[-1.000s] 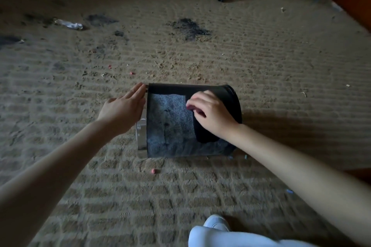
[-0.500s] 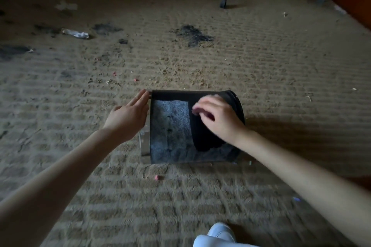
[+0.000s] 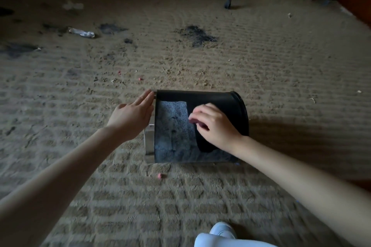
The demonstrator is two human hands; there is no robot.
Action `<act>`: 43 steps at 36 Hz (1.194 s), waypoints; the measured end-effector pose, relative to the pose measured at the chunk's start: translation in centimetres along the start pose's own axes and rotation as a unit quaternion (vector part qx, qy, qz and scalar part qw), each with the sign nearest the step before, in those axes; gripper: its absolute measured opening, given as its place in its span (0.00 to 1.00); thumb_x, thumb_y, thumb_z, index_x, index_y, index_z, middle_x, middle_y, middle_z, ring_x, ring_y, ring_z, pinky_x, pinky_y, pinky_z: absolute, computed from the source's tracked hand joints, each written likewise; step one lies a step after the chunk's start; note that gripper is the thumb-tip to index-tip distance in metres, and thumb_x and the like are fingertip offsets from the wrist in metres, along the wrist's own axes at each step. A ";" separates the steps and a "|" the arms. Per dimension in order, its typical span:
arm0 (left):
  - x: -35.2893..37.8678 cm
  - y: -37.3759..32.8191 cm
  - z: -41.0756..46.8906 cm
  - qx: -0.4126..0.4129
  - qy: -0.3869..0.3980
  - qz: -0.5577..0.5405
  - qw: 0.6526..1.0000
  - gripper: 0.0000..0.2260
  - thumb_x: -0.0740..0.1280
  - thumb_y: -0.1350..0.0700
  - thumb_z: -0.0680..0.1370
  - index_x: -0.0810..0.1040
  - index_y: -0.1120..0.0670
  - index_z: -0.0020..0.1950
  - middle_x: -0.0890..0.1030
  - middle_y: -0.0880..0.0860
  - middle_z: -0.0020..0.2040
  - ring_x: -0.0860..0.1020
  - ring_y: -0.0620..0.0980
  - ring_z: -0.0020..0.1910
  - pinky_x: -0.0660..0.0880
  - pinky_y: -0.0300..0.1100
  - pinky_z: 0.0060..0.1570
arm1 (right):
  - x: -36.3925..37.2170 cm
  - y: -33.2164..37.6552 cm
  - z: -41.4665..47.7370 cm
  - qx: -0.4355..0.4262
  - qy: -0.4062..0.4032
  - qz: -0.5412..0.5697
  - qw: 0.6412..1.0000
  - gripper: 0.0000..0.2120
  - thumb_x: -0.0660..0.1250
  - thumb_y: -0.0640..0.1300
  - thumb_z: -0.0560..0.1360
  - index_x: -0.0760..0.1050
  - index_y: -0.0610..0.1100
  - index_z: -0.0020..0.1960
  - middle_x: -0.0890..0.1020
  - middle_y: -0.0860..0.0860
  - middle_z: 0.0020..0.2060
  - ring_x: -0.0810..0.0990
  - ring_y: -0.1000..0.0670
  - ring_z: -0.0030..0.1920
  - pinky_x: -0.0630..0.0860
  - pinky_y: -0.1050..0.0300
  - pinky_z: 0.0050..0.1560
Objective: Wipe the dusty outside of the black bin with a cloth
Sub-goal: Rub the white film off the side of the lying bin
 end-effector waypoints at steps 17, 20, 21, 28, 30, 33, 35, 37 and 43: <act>0.3 -0.1 0.0 -0.014 -0.001 -0.028 0.999 0.23 0.44 0.48 0.82 0.43 0.44 0.76 0.44 0.40 0.76 0.76 0.53 0.60 0.67 0.49 0.61 | 0.1 1.0 -0.6 -0.011 0.020 0.035 0.999 0.07 0.67 0.31 0.71 0.80 0.38 0.47 0.80 0.47 0.43 0.75 0.48 0.46 0.73 0.57 0.50; 0.1 -0.2 -0.1 -0.010 -0.004 -0.028 1.000 0.23 0.44 0.47 0.82 0.43 0.44 0.76 0.44 0.40 0.76 0.75 0.51 0.61 0.67 0.48 0.60 | -1.7 -1.5 3.9 0.067 -0.040 0.059 0.995 0.08 0.66 0.30 0.71 0.80 0.39 0.45 0.80 0.47 0.43 0.77 0.48 0.46 0.75 0.53 0.50; 0.0 -0.2 -0.1 -0.010 -0.003 -0.027 1.000 0.23 0.44 0.47 0.82 0.43 0.44 0.76 0.44 0.40 0.76 0.75 0.50 0.61 0.67 0.47 0.61 | -1.5 -2.0 4.9 0.076 -0.038 0.061 0.994 0.08 0.65 0.31 0.71 0.81 0.39 0.45 0.80 0.47 0.43 0.77 0.47 0.45 0.75 0.51 0.49; 0.3 -0.1 -0.1 -0.003 0.002 -0.005 1.000 0.23 0.42 0.46 0.81 0.43 0.45 0.76 0.44 0.40 0.76 0.75 0.49 0.61 0.66 0.48 0.61 | 0.9 -1.4 4.8 0.056 -0.022 0.020 0.998 0.09 0.65 0.30 0.68 0.80 0.38 0.44 0.81 0.47 0.40 0.78 0.45 0.44 0.74 0.54 0.49; 0.4 0.1 -0.1 -0.007 0.007 -0.003 1.000 0.23 0.42 0.46 0.81 0.43 0.45 0.76 0.43 0.39 0.75 0.75 0.49 0.61 0.65 0.50 0.62 | 0.7 -1.0 4.0 0.042 -0.026 0.015 0.999 0.09 0.65 0.30 0.68 0.80 0.39 0.44 0.81 0.47 0.41 0.78 0.46 0.44 0.74 0.55 0.48; 0.2 0.0 0.0 -0.007 0.006 -0.003 1.000 0.23 0.42 0.46 0.81 0.43 0.44 0.76 0.43 0.39 0.75 0.76 0.51 0.59 0.66 0.49 0.61 | 0.4 -0.1 2.6 0.014 -0.023 0.005 1.000 0.08 0.66 0.30 0.68 0.80 0.38 0.45 0.80 0.47 0.41 0.77 0.46 0.43 0.75 0.55 0.46; 0.1 0.0 0.0 -0.006 0.003 -0.006 1.000 0.23 0.43 0.46 0.82 0.44 0.45 0.76 0.44 0.39 0.76 0.76 0.51 0.60 0.66 0.49 0.61 | 0.4 0.6 1.5 -0.005 -0.012 -0.001 1.000 0.08 0.67 0.29 0.69 0.80 0.38 0.45 0.80 0.46 0.41 0.77 0.46 0.43 0.75 0.55 0.46; 0.2 0.0 0.0 -0.006 0.001 -0.009 1.000 0.23 0.43 0.46 0.82 0.44 0.45 0.76 0.44 0.40 0.76 0.76 0.52 0.60 0.67 0.49 0.62 | 0.5 1.1 0.6 -0.020 0.000 -0.004 1.000 0.08 0.67 0.29 0.69 0.80 0.37 0.45 0.80 0.46 0.42 0.77 0.46 0.43 0.75 0.54 0.46; 0.1 0.0 0.0 -0.005 -0.002 -0.014 1.000 0.23 0.43 0.46 0.81 0.44 0.45 0.77 0.45 0.40 0.76 0.75 0.51 0.60 0.68 0.49 0.61 | 2.0 2.4 -2.7 -0.075 0.054 -0.025 0.995 0.08 0.66 0.32 0.70 0.79 0.38 0.48 0.80 0.45 0.44 0.76 0.46 0.46 0.74 0.55 0.50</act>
Point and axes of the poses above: each hand's wrist, its own z-axis towards the middle knuckle, its own x-axis out of the palm, y = z × x, the point moved 10 cm from there along z, towards the middle knuckle
